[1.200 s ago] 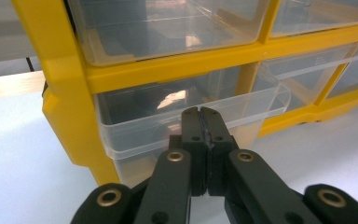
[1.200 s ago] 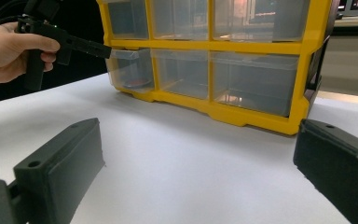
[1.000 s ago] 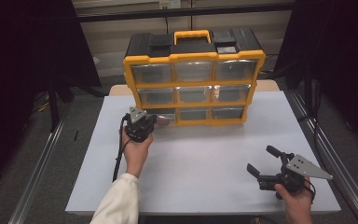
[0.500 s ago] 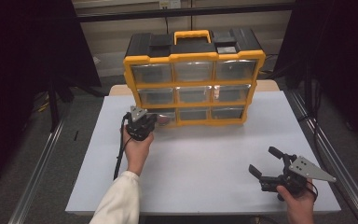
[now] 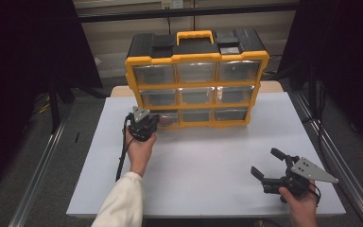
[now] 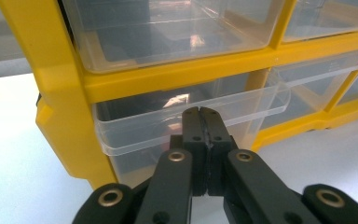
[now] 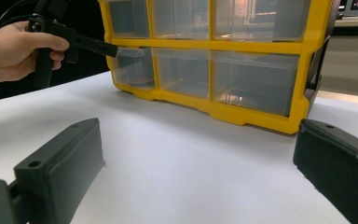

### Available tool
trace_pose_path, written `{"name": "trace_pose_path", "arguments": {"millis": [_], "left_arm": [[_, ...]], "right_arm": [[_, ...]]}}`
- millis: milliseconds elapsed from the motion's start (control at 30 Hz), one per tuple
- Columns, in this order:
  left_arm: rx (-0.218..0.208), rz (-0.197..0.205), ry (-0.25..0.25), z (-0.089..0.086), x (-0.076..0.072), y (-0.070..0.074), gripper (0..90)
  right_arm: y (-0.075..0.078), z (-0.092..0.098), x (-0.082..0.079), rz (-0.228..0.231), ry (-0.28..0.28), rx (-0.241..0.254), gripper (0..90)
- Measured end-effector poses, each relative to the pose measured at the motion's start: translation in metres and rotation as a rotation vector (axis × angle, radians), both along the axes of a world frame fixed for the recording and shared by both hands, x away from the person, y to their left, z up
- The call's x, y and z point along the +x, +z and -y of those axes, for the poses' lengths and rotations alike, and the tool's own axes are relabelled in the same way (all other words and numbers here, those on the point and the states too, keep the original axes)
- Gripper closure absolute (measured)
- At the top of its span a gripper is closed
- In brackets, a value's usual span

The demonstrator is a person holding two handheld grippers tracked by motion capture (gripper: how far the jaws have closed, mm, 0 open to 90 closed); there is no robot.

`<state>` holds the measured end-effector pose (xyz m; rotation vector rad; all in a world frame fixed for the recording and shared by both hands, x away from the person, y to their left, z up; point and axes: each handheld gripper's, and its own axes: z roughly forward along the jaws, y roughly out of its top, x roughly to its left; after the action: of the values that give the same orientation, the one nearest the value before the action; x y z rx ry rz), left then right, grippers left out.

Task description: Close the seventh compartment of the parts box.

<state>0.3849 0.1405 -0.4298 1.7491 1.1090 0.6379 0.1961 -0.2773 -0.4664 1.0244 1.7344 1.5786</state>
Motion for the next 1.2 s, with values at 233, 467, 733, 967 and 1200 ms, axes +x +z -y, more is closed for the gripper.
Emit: {"name": "trace_pose_path", "arguments": {"millis": [233,467,733,967,1200], "left_arm": [[0.008,0.001,0.009,0.003,0.004,-0.004,90.0],[0.012,0.003,0.007,0.005,0.007,-0.005,90.0],[0.006,0.0,0.01,0.008,0.011,-0.009,89.8],[0.0,-0.003,0.018,0.009,0.013,-0.011,89.1],[-0.004,0.012,0.012,0.007,0.012,-0.01,82.4]], "right_arm": [[0.0,0.0,0.0,0.0,-0.005,-0.001,1.2],[0.0,0.001,-0.001,0.001,-0.005,0.0,1.2],[0.0,0.001,-0.001,0.0,-0.012,0.004,1.2],[0.0,0.001,-0.001,0.0,-0.01,0.003,1.2],[0.0,0.002,-0.001,0.002,-0.009,0.002,1.2]]}}
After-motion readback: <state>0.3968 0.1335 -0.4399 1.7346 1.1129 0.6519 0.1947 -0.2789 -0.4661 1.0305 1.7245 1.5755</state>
